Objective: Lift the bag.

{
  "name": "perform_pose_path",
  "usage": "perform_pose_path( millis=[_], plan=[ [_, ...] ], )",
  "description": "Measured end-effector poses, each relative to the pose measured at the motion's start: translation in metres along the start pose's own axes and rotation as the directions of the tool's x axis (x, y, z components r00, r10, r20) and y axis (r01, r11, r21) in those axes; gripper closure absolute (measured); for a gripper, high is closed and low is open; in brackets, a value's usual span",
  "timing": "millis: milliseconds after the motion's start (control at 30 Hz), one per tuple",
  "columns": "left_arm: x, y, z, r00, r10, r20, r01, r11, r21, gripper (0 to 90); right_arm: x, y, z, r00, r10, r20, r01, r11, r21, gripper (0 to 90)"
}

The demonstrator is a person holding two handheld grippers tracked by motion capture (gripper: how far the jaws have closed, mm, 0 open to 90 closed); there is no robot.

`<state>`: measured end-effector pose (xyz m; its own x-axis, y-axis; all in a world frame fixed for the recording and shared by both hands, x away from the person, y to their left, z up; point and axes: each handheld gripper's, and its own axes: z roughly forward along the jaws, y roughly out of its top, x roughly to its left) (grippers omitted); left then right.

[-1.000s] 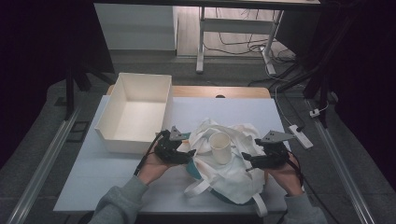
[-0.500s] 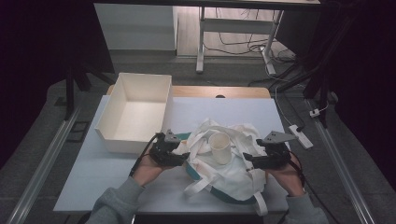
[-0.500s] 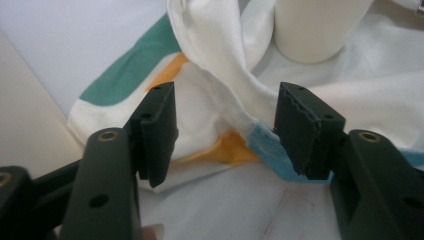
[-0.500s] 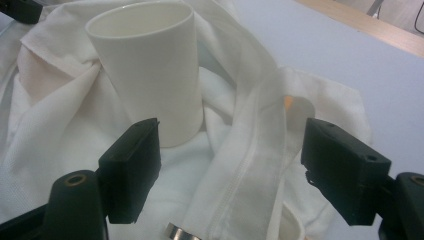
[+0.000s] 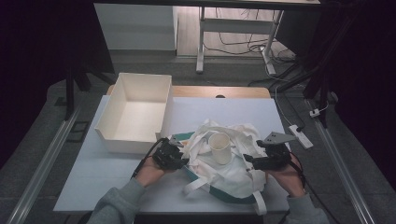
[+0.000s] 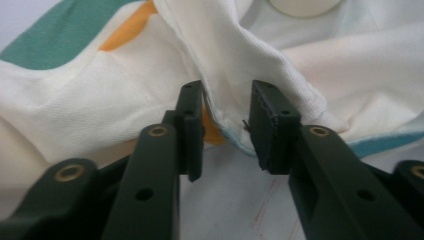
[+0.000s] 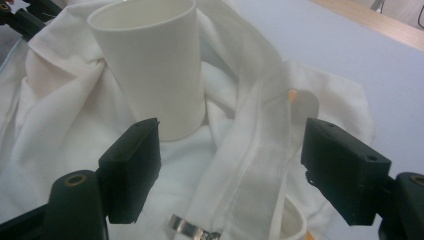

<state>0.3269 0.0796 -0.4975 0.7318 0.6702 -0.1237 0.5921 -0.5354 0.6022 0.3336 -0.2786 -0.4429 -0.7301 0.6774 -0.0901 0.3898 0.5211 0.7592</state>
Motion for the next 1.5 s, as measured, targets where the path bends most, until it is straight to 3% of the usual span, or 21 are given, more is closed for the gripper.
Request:
perform_pose_path(
  millis=[100, 233, 400, 600, 700, 800, 1067, 1300, 1500],
  plan=[
    [0.000, 0.000, -0.001, 0.9999, 0.008, 0.005, -0.008, 1.0000, -0.001, 73.4, 0.001, -0.001, -0.006, 1.0000, 0.002, 0.007, -0.002, 1.000, 0.014, 24.9],
    [0.000, 0.000, -0.004, 0.9999, 0.013, 0.011, -0.012, 0.9998, -0.017, 79.0, 0.002, -0.005, -0.015, 0.9987, 0.011, 0.049, -0.013, 0.999, 0.042, 27.1],
    [0.001, 0.000, -0.007, 0.9995, 0.020, 0.024, -0.020, 0.9995, -0.024, 79.7, -0.006, -0.017, -0.022, 0.9945, 0.075, 0.073, -0.081, 0.993, 0.080, 34.2],
    [0.000, 0.001, -0.009, 0.9993, 0.025, 0.027, -0.025, 0.9992, -0.030, 79.9, -0.012, -0.031, -0.012, 0.9909, 0.123, 0.055, -0.130, 0.981, 0.141, 38.0],
    [0.000, 0.001, -0.009, 0.9992, 0.027, 0.030, -0.026, 0.9992, -0.032, 79.9, -0.012, -0.035, -0.003, 0.9889, 0.147, 0.024, -0.149, 0.969, 0.199, 40.8],
    [0.000, 0.000, -0.010, 0.9990, 0.032, 0.031, -0.030, 0.9989, -0.035, 79.9, -0.010, -0.037, 0.003, 0.9901, 0.140, 0.009, -0.138, 0.961, 0.240, 45.6],
    [0.000, 0.000, -0.011, 0.9988, 0.034, 0.035, -0.033, 0.9987, -0.040, 80.0, -0.010, -0.037, 0.001, 0.9906, 0.137, -0.008, -0.131, 0.963, 0.236, 75.6],
    [-0.001, 0.001, -0.016, 0.9984, 0.040, 0.040, -0.038, 0.9979, -0.053, 80.0, -0.011, -0.035, -0.005, 0.9923, 0.123, -0.019, -0.116, 0.972, 0.206, 81.2],
    [0.000, 0.002, -0.027, 0.9981, 0.046, 0.041, -0.042, 0.9960, -0.079, 80.1, -0.013, -0.030, -0.017, 0.9948, 0.102, 0.009, -0.102, 0.983, 0.153, 83.1]
  ],
)
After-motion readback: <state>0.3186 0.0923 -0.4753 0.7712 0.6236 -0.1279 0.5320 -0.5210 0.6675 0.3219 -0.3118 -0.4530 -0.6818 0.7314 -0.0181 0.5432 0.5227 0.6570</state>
